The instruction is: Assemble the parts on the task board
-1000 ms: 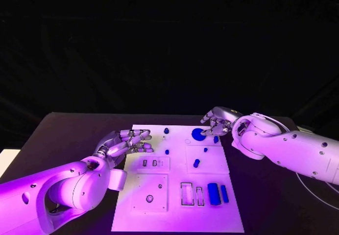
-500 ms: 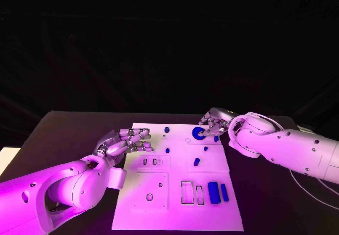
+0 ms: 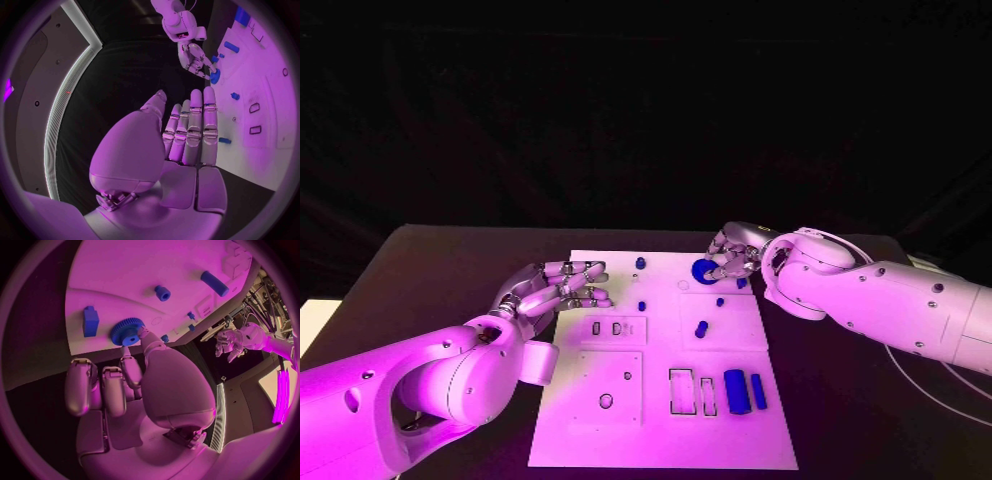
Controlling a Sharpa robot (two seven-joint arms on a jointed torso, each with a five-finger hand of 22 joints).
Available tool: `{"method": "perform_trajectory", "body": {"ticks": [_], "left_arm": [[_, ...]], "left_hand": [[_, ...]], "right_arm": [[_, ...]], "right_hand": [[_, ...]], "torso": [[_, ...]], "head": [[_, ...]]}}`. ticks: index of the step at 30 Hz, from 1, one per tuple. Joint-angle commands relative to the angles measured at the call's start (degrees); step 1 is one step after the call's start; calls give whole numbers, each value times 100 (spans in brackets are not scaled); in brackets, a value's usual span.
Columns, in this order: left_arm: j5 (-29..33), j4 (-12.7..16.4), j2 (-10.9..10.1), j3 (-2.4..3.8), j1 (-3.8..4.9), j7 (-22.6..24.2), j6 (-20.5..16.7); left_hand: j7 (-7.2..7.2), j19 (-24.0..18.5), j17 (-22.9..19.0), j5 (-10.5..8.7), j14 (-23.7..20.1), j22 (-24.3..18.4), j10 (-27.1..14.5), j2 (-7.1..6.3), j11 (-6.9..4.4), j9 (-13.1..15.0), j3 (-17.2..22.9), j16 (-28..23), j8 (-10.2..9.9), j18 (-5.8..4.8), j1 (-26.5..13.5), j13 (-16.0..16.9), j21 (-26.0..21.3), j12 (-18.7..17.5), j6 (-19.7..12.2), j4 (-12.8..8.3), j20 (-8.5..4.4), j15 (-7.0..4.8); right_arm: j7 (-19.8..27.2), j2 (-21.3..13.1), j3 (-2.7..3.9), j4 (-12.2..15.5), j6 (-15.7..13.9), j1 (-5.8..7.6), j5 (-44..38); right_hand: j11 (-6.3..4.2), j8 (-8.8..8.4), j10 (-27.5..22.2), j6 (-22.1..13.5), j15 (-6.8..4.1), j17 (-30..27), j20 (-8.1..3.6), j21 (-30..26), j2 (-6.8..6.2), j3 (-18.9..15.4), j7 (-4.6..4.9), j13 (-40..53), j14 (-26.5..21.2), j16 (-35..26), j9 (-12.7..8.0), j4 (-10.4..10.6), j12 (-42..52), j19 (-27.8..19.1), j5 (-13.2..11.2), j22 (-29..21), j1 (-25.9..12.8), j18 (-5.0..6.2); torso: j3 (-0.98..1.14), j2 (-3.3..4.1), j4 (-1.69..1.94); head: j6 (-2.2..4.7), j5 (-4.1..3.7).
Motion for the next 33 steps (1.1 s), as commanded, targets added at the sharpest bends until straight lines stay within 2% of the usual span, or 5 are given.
{"method": "perform_trajectory", "body": {"ticks": [1, 9, 16, 23, 33], "left_arm": [[6, 3, 13, 4, 7, 14, 110], [6, 1, 14, 4, 7, 12, 111], [6, -2, 16, 4, 7, -6, 109], [6, -8, 20, 4, 7, -12, 107], [6, -19, 21, 4, 7, -16, 111]], "left_hand": [[31, -27, 7, -21, -46, 5, -15, 10, 30, 3, -12, -24, -26, 70, 48, -6, 39, -24, -10, -35, -7, -4], [31, -28, 10, -20, -47, 7, -15, 12, 30, 3, -10, -26, -27, 70, 50, -6, 39, -25, -10, -38, -6, -4], [31, -31, 15, -19, -49, 9, -14, 21, 30, 4, -3, -28, -28, 71, 53, -6, 41, -27, -9, -42, -6, -4], [31, -34, 20, -18, -50, 11, -14, 31, 30, 4, 3, -30, -29, 71, 54, -5, 43, -29, -8, -43, -6, -4], [30, -37, 26, -18, -51, 15, -13, 43, 29, 5, 11, -33, -32, 71, 57, -5, 46, -32, -7, -47, -6, -4]], "right_arm": [[-147, 26, -2, -20, 299, -10, -113], [-261, 54, -3, -48, 340, -19, -354], [-293, 54, -3, 44, 150, -62, -1061], [-106, 49, -3, 232, -375, -90, -1076], [-67, 134, -1, 529, -791, -75, -665]], "right_hand": [[-8, 14, 46, 48, 24, 904, 3, 25, 19, -26, 9, 27, 486, 36, 1, 9, 35, 46, 31, 11, 58, -105], [-11, 41, 133, 120, 23, 964, 6, 76, 140, 79, 6, 245, 494, 69, 8, -69, 217, 85, -83, 104, 231, -121], [-65, 146, 291, 416, -14, 1054, -21, 143, 361, 483, -56, 530, 507, 113, 38, -306, 460, 140, -1142, 239, 607, -146], [-146, 234, 447, 702, -77, 1081, -72, 193, 460, 725, -153, 754, 511, 125, 69, -334, 659, 189, -1123, 340, 579, -164], [-146, 122, 469, 695, -87, 1075, -96, 216, 359, 778, -152, 793, 510, 123, 30, -158, 661, 211, -883, 382, 150, -173]], "torso": [[0, -1, -1], [2, 0, -5], [3, -1, 0], [0, -2, 4], [-5, -3, 5]], "head": [[-10, -2], [-26, -3], [-29, -6], [-24, -5], [-17, 18]]}}
